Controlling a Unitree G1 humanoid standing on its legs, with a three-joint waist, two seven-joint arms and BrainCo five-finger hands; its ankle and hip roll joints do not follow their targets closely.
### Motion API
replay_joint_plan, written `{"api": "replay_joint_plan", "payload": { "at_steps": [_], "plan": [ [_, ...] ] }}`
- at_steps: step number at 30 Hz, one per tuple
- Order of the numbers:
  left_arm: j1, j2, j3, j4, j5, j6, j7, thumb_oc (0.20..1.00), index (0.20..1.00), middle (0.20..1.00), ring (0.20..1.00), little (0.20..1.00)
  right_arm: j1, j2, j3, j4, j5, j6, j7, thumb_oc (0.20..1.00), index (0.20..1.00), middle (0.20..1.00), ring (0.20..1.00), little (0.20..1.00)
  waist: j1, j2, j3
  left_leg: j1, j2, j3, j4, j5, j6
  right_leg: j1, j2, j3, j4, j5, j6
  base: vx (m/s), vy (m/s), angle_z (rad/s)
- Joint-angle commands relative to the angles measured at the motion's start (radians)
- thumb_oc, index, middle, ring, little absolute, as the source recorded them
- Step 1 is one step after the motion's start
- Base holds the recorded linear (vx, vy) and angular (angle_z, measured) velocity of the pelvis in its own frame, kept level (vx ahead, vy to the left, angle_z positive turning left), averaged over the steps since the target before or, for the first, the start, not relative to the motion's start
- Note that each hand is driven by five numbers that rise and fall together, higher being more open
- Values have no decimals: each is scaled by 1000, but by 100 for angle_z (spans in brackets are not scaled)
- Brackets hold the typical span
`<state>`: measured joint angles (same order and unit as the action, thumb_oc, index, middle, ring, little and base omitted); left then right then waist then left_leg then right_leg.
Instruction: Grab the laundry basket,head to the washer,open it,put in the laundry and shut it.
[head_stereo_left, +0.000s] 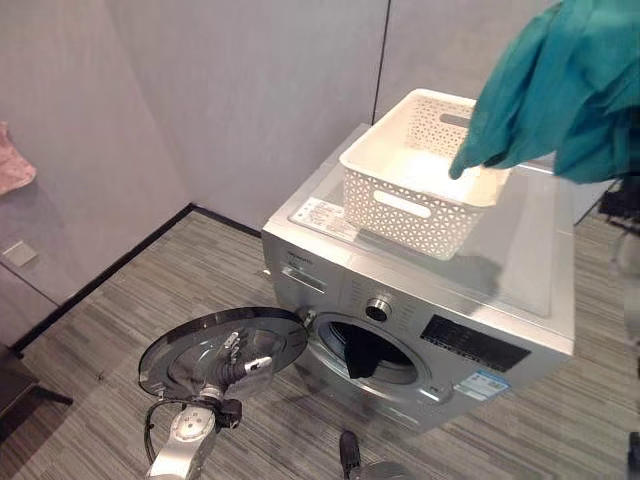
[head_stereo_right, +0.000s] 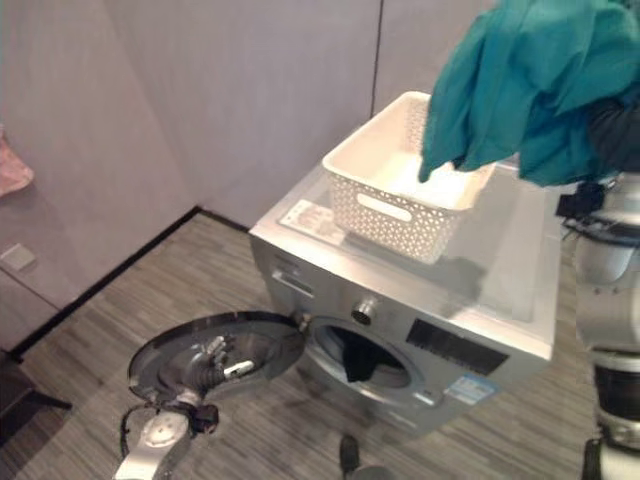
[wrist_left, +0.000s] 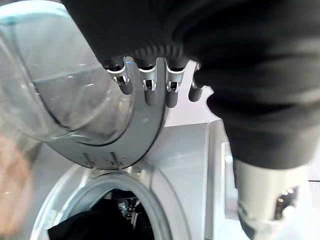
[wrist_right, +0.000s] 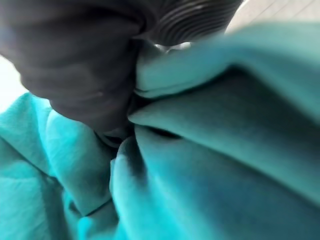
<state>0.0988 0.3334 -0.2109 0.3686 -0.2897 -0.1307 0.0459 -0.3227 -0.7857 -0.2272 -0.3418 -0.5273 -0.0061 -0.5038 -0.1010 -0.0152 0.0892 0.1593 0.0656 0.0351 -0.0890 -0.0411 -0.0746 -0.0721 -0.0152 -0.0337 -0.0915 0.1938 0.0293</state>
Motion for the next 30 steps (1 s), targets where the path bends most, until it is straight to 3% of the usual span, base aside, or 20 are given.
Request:
{"api": "replay_joint_plan", "payload": {
  "at_steps": [1,3,6,9,11,12,15,18,19,24,25,28,30],
  "plan": [
    [-24,53,12,-49,66,-60,56,1000,1000,1000,1000,1000,-18,37,-93,-15,-36,-53,-1,200,200,200,200,200,24,-77,-7,17,-5,3,80,-135,98,-22,-189,38,69,-57,185,-151,258,-16],
    [-21,38,15,-36,95,-60,55,1000,1000,1000,1000,1000,166,162,-167,-114,-16,-69,41,200,200,200,200,200,-3,-85,-1,39,-46,18,51,-138,123,-33,-219,68,67,-35,202,-165,299,-27],
    [2,36,31,-20,117,-60,47,1000,1000,1000,1000,1000,326,236,-200,-137,52,-89,95,200,200,200,200,200,-35,-91,6,55,-68,32,32,-138,140,-47,-227,84,67,-8,204,-123,181,-11],
    [35,39,62,1,104,-53,48,1000,1000,1000,1000,1000,464,315,-172,-108,198,-102,159,200,200,200,200,200,-57,-95,13,76,-81,56,15,-135,153,-63,-221,116,65,14,206,-96,133,-41],
    [77,44,104,37,94,-49,57,1000,1000,1000,1000,1000,574,393,-73,-92,372,-126,247,200,200,200,200,200,-65,-94,31,104,-90,88,12,-150,173,-83,-201,136,80,29,209,-104,101,-78],
    [89,52,116,47,87,-49,59,1000,1000,1000,1000,1000,598,407,-31,-87,439,-134,274,200,200,200,200,200,-60,-99,40,109,-93,106,13,-145,175,-102,-196,133,97,40,204,-125,39,-87],
    [119,61,159,62,31,-55,48,1000,1000,1000,1000,1000,675,408,79,-51,553,-148,381,200,200,200,200,200,-50,-80,75,109,-80,142,18,-138,177,-105,-180,65,164,-17,171,-126,22,-95],
    [156,92,202,70,17,-75,25,1000,1000,1000,1000,1000,777,419,143,11,663,-155,482,200,200,200,200,200,-30,-75,74,85,-79,162,24,-134,170,-74,-179,22,162,-47,164,-60,-10,-28],
    [155,86,227,101,17,-80,39,1000,1000,1000,1000,1000,782,434,204,103,717,-133,500,200,200,200,200,200,-18,-87,74,71,-90,172,28,-128,169,-82,-192,25,139,-5,175,-20,-30,-10],
    [145,83,242,102,-38,-96,65,1000,1000,1000,1000,1000,736,488,300,396,882,-84,518,200,200,200,200,200,17,-96,109,13,-110,145,40,-115,160,-99,-224,20,97,22,181,-33,-32,-3],
    [128,77,231,100,-51,-103,67,1000,1000,1000,1000,1000,703,510,312,496,896,-77,512,200,200,200,200,200,24,-86,138,-21,-119,116,51,-109,155,-106,-252,-13,92,28,185,-98,-21,19],
    [105,59,210,78,-89,-116,68,1000,1000,1000,1000,1000,595,551,319,672,968,-92,471,200,200,200,200,200,32,-57,182,-97,-132,80,80,-99,150,-134,-280,-43,95,37,188,-136,-19,65],
    [61,37,161,59,-128,-127,69,1000,1000,1000,1000,1000,440,577,333,811,995,-113,411,200,200,200,200,200,49,-13,229,-208,-138,56,115,-77,142,-183,-312,-80,86,50,187,-233,-25,86]
  ]
}}
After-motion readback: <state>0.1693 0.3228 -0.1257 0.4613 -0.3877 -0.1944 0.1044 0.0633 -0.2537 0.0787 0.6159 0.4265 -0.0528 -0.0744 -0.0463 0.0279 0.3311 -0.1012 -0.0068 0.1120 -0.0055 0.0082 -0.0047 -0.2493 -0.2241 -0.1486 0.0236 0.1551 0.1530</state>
